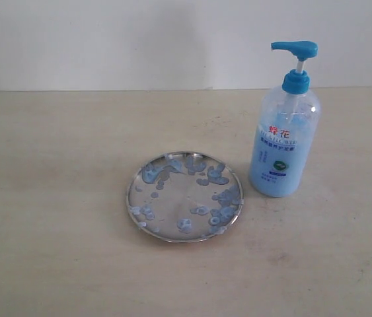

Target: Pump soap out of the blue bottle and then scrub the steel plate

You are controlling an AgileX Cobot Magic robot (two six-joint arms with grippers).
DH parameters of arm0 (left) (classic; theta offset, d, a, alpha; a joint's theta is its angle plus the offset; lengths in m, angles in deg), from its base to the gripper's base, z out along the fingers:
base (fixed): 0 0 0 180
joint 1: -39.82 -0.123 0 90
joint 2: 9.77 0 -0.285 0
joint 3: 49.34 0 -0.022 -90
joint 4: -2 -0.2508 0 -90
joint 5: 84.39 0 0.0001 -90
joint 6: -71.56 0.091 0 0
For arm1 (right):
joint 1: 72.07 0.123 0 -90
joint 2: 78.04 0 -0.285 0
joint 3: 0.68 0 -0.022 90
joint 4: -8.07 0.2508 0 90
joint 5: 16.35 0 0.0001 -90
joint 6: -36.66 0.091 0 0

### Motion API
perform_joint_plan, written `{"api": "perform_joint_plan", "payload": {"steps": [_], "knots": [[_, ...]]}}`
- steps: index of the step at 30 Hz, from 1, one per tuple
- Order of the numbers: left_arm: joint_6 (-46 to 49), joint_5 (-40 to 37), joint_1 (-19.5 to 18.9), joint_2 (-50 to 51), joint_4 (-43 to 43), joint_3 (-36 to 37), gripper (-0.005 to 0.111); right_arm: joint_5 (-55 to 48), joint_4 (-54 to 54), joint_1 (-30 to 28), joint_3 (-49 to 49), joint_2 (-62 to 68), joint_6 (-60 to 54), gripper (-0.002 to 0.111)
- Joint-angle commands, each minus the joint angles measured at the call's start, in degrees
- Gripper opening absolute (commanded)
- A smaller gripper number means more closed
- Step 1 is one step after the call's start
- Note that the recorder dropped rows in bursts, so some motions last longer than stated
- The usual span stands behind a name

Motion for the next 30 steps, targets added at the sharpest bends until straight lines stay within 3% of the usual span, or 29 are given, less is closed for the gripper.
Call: {"api": "perform_joint_plan", "payload": {"steps": [1,3,5,6,9,12,15,19,22,25,28,30], "knots": [[-8.2,6.8,-13.6,-6.0,-23.9,-0.4,0.004,0.2,-0.3,-0.2,0.0,-0.3,-0.2,0.000],[-22.4,4.6,-22.2,-10.0,-37.2,-0.4,0.004,0.2,-0.3,-0.2,0.0,-0.3,-0.2,0.000],[-37.8,0.9,-27.1,-13.5,-48.7,-0.4,0.004,0.2,-0.3,-0.2,0.0,-0.3,-0.2,0.000],[-50.4,-3.1,-29.4,-15.5,-54.4,-0.4,0.004,0.2,-0.3,-0.2,0.0,-0.3,-0.2,0.000],[-76.3,-16.0,-32.9,-21.1,-70.5,0.0,0.004,0.2,-0.3,-0.2,0.0,-0.3,-0.2,0.000],[-91.9,-26.6,-33.2,-21.5,-76.4,0.5,0.004,0.2,-0.3,-0.2,0.0,-0.3,-0.2,0.000],[-92.1,-38.6,-31.8,-21.5,-76.4,0.5,0.004,0.2,-0.3,-0.2,0.0,-0.3,-0.2,0.000],[-92.3,-44.6,-29.9,-21.5,-71.7,0.5,0.004,0.2,-0.3,-0.2,0.0,-0.3,-0.2,0.000],[-92.3,-40.8,-29.8,-21.5,-67.4,0.5,0.004,0.2,-0.3,-0.2,0.0,-0.3,-0.2,0.000],[-92.3,-32.1,-29.8,-21.5,-64.0,0.5,0.004,0.2,-0.3,-0.2,0.0,-0.3,-0.2,0.000],[-92.3,-22.9,-29.8,-21.5,-63.7,0.5,0.004,0.2,-0.3,-0.2,0.0,-0.3,-0.2,0.000],[-90.9,-21.7,-29.8,-21.5,-63.7,0.5,0.004,0.2,-0.3,-0.2,0.0,-0.3,-0.2,0.000]]}}
